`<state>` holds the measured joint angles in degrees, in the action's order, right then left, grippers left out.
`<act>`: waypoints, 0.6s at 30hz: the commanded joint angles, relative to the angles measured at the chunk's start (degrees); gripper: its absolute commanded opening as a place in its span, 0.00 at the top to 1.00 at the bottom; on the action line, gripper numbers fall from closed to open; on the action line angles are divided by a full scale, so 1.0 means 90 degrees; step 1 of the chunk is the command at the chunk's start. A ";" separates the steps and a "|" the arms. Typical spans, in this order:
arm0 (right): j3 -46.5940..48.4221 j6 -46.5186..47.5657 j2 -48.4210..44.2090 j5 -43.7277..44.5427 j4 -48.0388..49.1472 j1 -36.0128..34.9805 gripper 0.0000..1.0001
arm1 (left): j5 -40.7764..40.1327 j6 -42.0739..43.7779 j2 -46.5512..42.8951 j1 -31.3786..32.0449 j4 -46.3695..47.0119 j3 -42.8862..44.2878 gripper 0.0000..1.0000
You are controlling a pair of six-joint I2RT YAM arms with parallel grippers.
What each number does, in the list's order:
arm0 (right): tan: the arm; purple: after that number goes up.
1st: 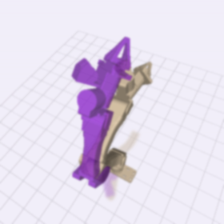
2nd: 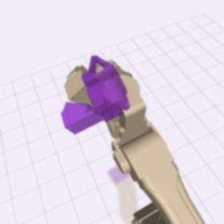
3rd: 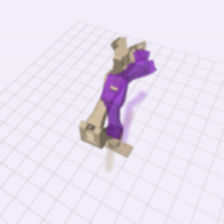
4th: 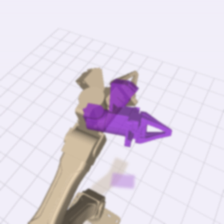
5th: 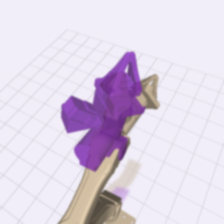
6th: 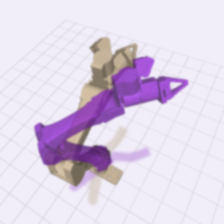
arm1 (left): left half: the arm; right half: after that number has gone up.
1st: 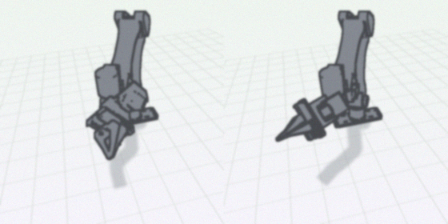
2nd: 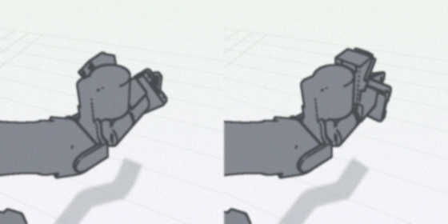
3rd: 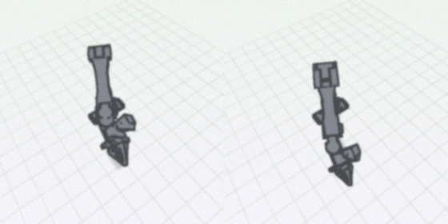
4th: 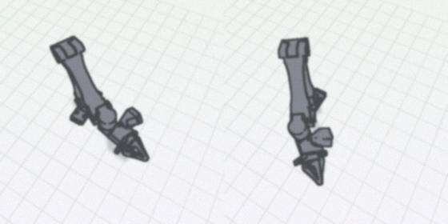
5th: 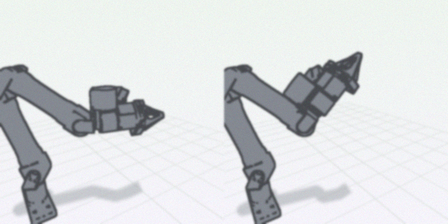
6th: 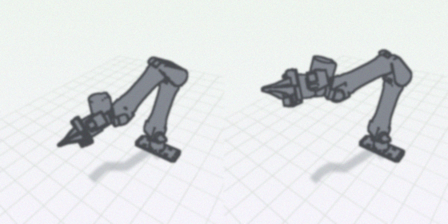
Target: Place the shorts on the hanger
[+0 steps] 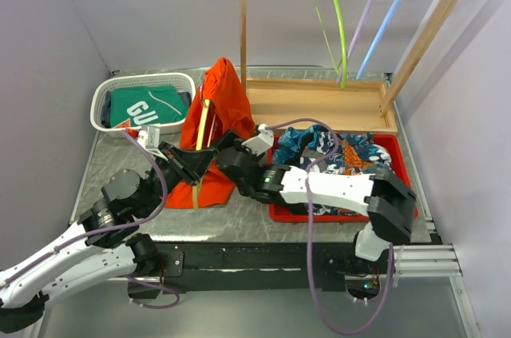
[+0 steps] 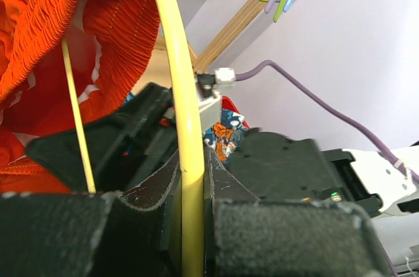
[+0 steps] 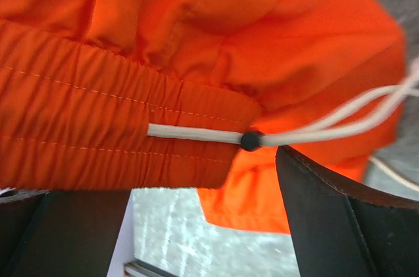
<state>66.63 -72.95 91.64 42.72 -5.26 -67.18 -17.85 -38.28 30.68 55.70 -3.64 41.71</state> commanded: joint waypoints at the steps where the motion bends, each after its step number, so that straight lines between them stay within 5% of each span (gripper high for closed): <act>1: 0.0564 -0.0683 0.0559 0.0323 -0.0137 0.0149 0.08 | 0.0010 0.0289 -0.0059 0.0012 0.1000 0.0433 0.99; 9: 0.0565 -0.1192 0.1038 0.0018 -0.0704 0.0433 0.13 | -0.0253 0.0425 -0.0225 0.0012 0.1107 0.0404 0.99; 14: 0.0351 -0.1046 0.0873 0.0224 -0.1008 0.0433 0.46 | -0.0399 0.0426 -0.0225 0.0012 0.1341 0.0297 0.99; 16: 0.0156 -0.0714 0.0698 0.0263 -0.0920 0.0433 0.75 | -0.0497 0.0416 -0.0254 0.0012 0.1546 0.0238 0.99; 18: 0.0087 -0.0693 0.0542 0.0351 -0.1085 0.0404 0.79 | -0.0556 0.0396 -0.0215 0.0012 0.1683 0.0151 0.99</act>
<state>69.43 -80.84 100.64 41.58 -12.12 -63.48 -21.12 -36.99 29.85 55.64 -1.56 41.87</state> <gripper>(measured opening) 0.256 0.147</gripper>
